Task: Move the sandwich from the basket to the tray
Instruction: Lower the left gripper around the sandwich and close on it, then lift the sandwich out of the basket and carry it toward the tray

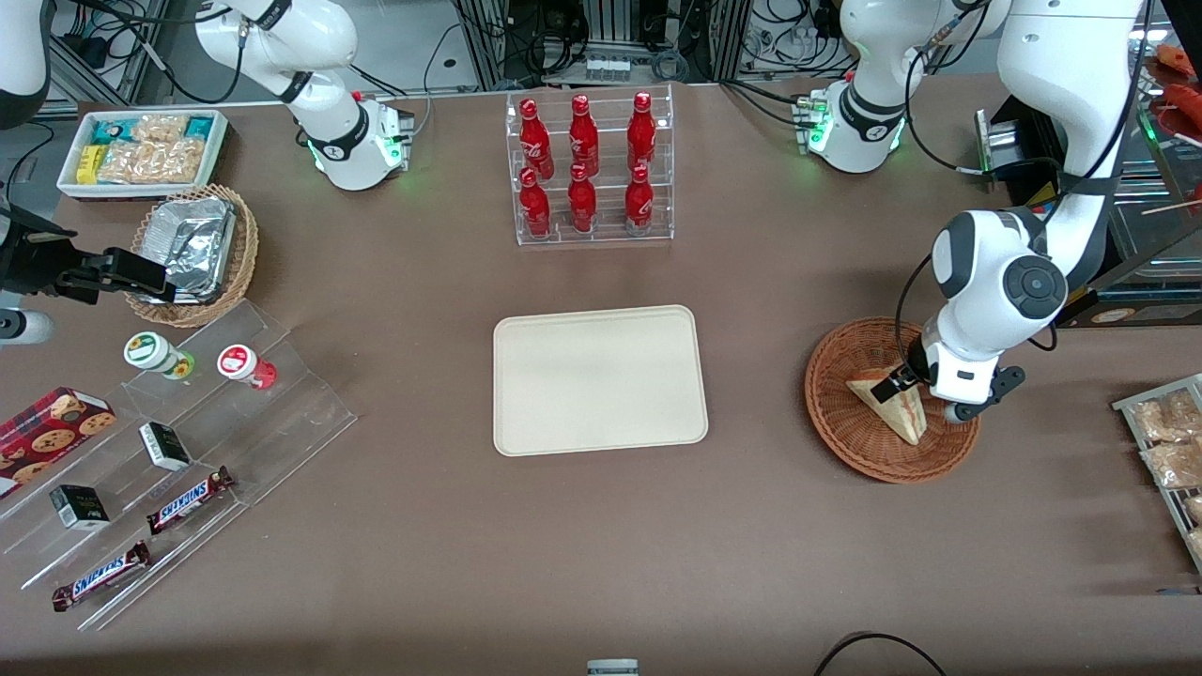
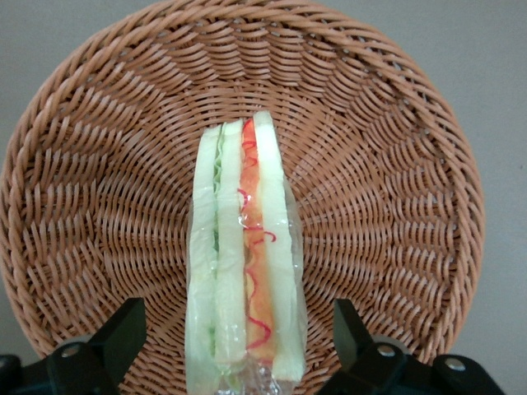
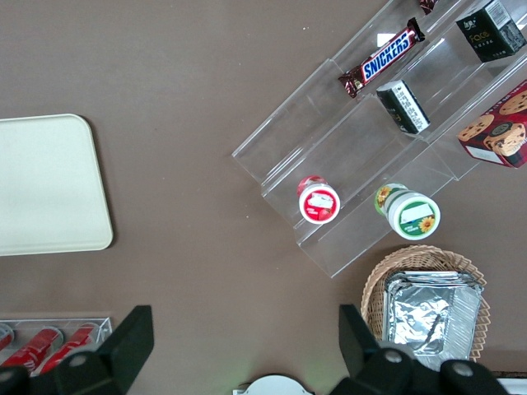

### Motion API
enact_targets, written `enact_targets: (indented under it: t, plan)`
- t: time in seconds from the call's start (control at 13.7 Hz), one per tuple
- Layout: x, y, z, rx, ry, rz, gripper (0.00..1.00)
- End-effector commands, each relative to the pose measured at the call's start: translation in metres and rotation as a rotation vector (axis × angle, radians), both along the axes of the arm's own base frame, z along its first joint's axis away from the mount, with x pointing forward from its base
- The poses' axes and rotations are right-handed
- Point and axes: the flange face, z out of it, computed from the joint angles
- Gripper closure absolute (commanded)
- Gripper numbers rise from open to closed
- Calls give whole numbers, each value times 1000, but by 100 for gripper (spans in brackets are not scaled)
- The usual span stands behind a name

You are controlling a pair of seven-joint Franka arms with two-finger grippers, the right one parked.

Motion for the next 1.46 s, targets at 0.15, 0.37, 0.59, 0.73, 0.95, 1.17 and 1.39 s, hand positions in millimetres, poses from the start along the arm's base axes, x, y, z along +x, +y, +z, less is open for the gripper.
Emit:
enact_targets:
  t: [0.15, 0.37, 0.59, 0.73, 0.95, 1.17, 1.39]
  plan:
    - [1, 0, -11, -4, 9, 26, 37]
    - [0, 0, -13, -4, 15, 26, 97]
    - [3, -5, -3, -3, 4, 14, 97]
    - [8, -10, 23, 3, 0, 1, 96]
    - [10, -47, 83, 20, 19, -70, 96]
    - [2, -115, 144, 36, 46, -188, 96]
    - [-24, -220, 169, 45, 68, -350, 96]
